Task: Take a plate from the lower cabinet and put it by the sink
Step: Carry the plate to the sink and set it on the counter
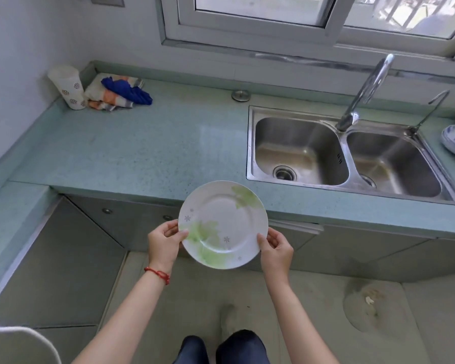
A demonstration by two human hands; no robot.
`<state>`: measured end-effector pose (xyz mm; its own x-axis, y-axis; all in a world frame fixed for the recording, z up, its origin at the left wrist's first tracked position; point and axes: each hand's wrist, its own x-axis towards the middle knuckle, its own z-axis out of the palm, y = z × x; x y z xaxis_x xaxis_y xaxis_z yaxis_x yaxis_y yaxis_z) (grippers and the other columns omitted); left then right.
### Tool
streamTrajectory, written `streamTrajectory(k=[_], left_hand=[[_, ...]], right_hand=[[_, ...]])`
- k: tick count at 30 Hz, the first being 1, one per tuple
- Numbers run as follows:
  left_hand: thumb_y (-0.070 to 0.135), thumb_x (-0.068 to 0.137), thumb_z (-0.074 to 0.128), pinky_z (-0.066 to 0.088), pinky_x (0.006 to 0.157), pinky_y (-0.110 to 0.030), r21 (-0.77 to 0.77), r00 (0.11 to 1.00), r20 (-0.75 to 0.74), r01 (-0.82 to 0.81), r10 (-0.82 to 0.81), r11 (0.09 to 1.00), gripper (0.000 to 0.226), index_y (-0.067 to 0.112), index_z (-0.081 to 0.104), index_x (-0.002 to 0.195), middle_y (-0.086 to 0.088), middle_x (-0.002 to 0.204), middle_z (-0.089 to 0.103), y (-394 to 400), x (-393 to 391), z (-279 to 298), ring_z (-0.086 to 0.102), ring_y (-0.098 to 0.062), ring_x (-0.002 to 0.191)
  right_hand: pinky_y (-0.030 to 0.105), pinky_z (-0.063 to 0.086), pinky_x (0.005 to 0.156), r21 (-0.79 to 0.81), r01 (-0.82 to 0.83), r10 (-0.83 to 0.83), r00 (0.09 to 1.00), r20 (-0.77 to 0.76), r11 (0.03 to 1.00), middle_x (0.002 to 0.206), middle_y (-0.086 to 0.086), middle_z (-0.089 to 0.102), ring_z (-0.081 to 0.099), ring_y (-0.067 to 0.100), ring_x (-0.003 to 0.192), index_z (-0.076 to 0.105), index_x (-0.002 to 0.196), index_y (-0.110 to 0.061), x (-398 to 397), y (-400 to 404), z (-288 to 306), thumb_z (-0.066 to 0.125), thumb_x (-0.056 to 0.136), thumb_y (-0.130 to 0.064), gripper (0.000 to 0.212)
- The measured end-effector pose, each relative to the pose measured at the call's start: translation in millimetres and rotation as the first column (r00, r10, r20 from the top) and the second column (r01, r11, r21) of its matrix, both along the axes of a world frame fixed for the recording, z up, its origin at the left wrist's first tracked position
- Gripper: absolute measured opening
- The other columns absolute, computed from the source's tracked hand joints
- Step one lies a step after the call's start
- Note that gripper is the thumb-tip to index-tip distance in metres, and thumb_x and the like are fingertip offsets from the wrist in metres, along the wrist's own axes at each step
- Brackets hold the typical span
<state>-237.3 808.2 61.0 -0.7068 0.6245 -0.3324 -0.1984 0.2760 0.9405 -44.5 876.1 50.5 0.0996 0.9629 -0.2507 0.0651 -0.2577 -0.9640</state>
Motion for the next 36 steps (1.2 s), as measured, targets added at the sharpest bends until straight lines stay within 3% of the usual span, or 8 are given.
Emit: streamTrajectory(k=[4, 8, 12, 17, 23, 27, 31, 36], left_hand=[[-0.01, 0.073, 0.062, 0.052, 0.079, -0.034, -0.018, 1.0, 0.003, -0.029, 0.029, 0.999, 0.027, -0.005, 0.061, 0.1, -0.013, 0.093, 0.065, 41, -18, -5, 0.062, -0.026, 0.086], [-0.011, 0.073, 0.062, 0.054, 0.063, -0.015, -0.039, 0.998, -0.034, -0.063, 0.062, 0.997, 0.03, -0.005, 0.061, 0.102, -0.013, 0.096, 0.063, 84, -34, -8, 0.06, -0.023, 0.087], [-0.009, 0.075, 0.061, 0.05, 0.079, -0.032, -0.083, 0.996, -0.03, -0.089, 0.087, 0.993, 0.031, -0.006, 0.06, 0.105, -0.013, 0.099, 0.063, 127, -48, -9, 0.06, -0.024, 0.088], [-0.009, 0.075, 0.061, 0.053, 0.05, -0.012, -0.106, 0.991, -0.031, -0.13, 0.127, 0.986, 0.027, -0.004, 0.062, 0.102, -0.012, 0.094, 0.064, 166, -64, -13, 0.061, -0.025, 0.083], [-0.008, 0.074, 0.062, 0.052, 0.083, -0.037, -0.162, 0.994, -0.02, -0.106, 0.104, 0.981, 0.027, -0.002, 0.063, 0.101, -0.012, 0.093, 0.065, 200, -92, -22, 0.063, -0.026, 0.087], [-0.008, 0.074, 0.063, 0.048, 0.081, -0.032, -0.185, 0.998, -0.02, -0.061, 0.059, 0.981, 0.028, -0.004, 0.062, 0.102, -0.013, 0.096, 0.065, 220, -112, -30, 0.062, -0.024, 0.086], [-0.008, 0.073, 0.063, 0.048, 0.081, -0.031, -0.205, 0.999, -0.018, -0.031, 0.028, 0.978, 0.028, -0.005, 0.063, 0.101, -0.017, 0.098, 0.066, 236, -136, -35, 0.062, -0.024, 0.086], [-0.009, 0.073, 0.062, 0.048, 0.08, -0.032, -0.231, 0.999, -0.033, -0.021, 0.014, 0.973, 0.029, -0.006, 0.062, 0.102, -0.022, 0.102, 0.067, 250, -157, -36, 0.063, -0.027, 0.088]], right_hand=[[0.007, 0.052, 0.065, -0.006, -0.02, 0.02, 1.0, 0.004, 1.0, 0.082, -0.005, 0.065, 0.062, 0.007, 0.079, 0.062, 0.095, -0.01, -19, 43, -5, 0.062, 0.082, -0.004, 0.014], [0.012, 0.052, 0.067, -0.021, -0.055, 0.055, 0.998, -0.002, 0.998, 0.082, -0.007, 0.064, 0.061, 0.005, 0.079, 0.061, 0.093, -0.013, -39, 93, -8, 0.061, 0.083, -0.004, 0.014], [0.014, 0.048, 0.068, -0.03, -0.087, 0.088, 0.996, 0.011, 0.996, 0.083, -0.004, 0.065, 0.061, 0.005, 0.08, 0.061, 0.091, -0.016, -56, 138, -11, 0.061, 0.083, -0.004, 0.014], [0.005, 0.05, 0.059, -0.045, -0.107, 0.108, 0.994, 0.02, 0.993, 0.081, -0.007, 0.064, 0.061, 0.003, 0.077, 0.062, 0.091, -0.013, -76, 185, -17, 0.061, 0.082, -0.005, 0.012], [0.011, 0.053, 0.064, -0.083, -0.108, 0.114, 0.991, 0.068, 0.991, 0.087, 0.005, 0.069, 0.064, 0.012, 0.079, 0.065, 0.096, -0.005, -100, 213, -31, 0.062, 0.082, -0.006, 0.015], [0.02, 0.053, 0.072, -0.115, -0.063, 0.075, 0.991, 0.11, 0.991, 0.09, 0.006, 0.068, 0.064, 0.016, 0.082, 0.064, 0.098, -0.004, -119, 229, -37, 0.063, 0.081, -0.008, 0.017], [0.006, 0.05, 0.061, -0.121, -0.04, 0.055, 0.991, 0.121, 0.992, 0.08, -0.005, 0.064, 0.061, 0.006, 0.075, 0.063, 0.094, -0.009, -140, 239, -38, 0.064, 0.081, -0.007, 0.013], [0.002, 0.047, 0.059, -0.122, -0.026, 0.044, 0.988, 0.149, 0.992, 0.08, -0.007, 0.063, 0.059, 0.003, 0.074, 0.062, 0.095, -0.009, -162, 250, -38, 0.064, 0.081, -0.006, 0.015]])
